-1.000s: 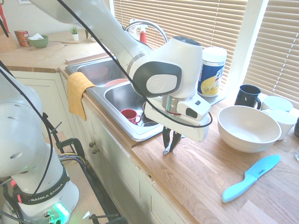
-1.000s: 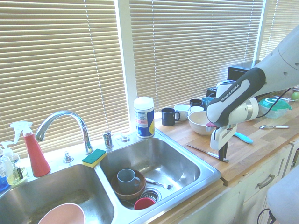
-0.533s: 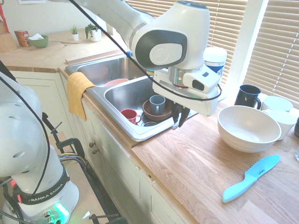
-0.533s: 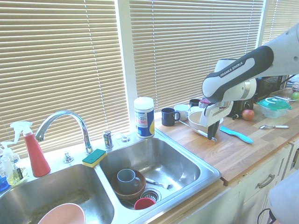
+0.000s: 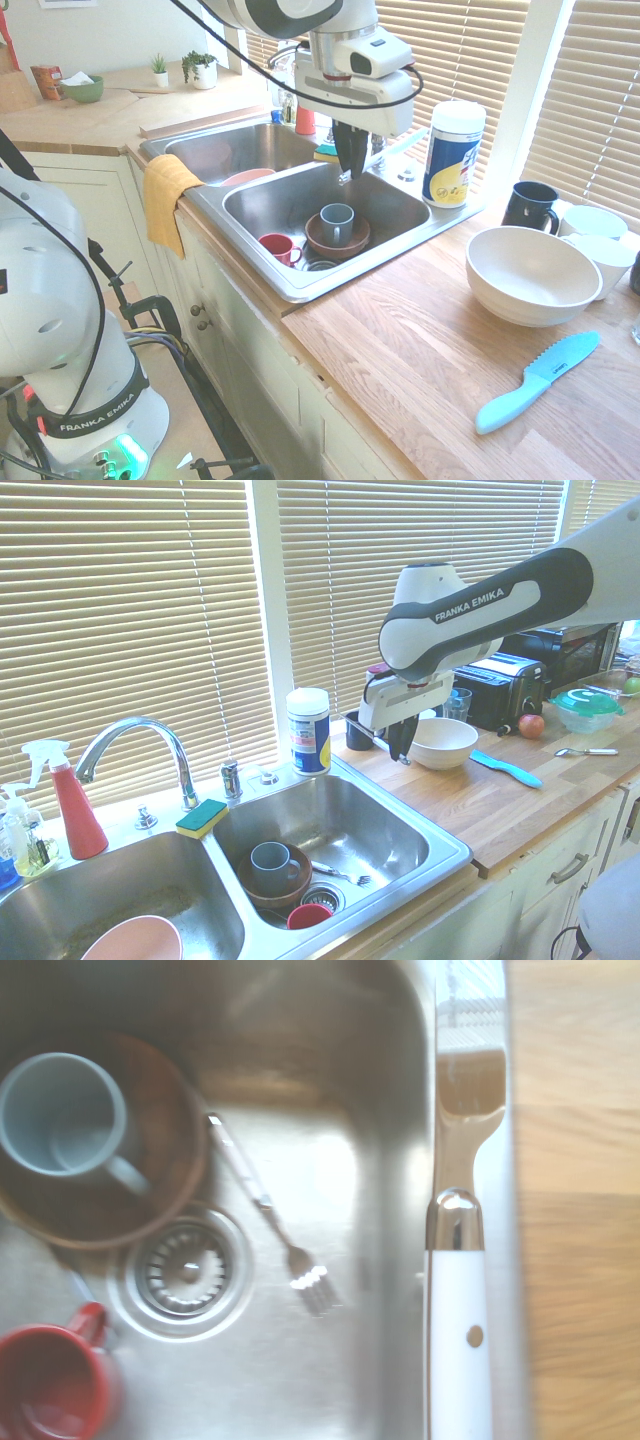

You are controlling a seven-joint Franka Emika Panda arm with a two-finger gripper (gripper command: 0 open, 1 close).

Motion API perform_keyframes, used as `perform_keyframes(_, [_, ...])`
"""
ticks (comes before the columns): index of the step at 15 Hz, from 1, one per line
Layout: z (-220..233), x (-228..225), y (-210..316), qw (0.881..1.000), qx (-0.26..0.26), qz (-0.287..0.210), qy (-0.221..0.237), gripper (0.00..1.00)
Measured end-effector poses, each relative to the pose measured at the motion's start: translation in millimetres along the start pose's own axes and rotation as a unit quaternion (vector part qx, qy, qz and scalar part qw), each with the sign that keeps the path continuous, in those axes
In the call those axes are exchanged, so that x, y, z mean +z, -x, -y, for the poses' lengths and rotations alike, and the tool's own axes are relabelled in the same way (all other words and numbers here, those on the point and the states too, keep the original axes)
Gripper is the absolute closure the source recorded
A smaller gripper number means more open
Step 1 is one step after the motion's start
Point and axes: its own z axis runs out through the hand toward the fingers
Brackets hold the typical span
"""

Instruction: Put the knife into the sink

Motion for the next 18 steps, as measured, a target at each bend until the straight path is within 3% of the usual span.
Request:
perform_keyframes(6, [49,64,42,0.999,0.050,-0.011,0.001,1.00])
perform_keyframes(12, [71,136,97,0.998,0.067,-0.009,0.014,1.00])
perform_keyframes(18, [77,199,111,0.997,0.076,0.010,0.016,1.00])
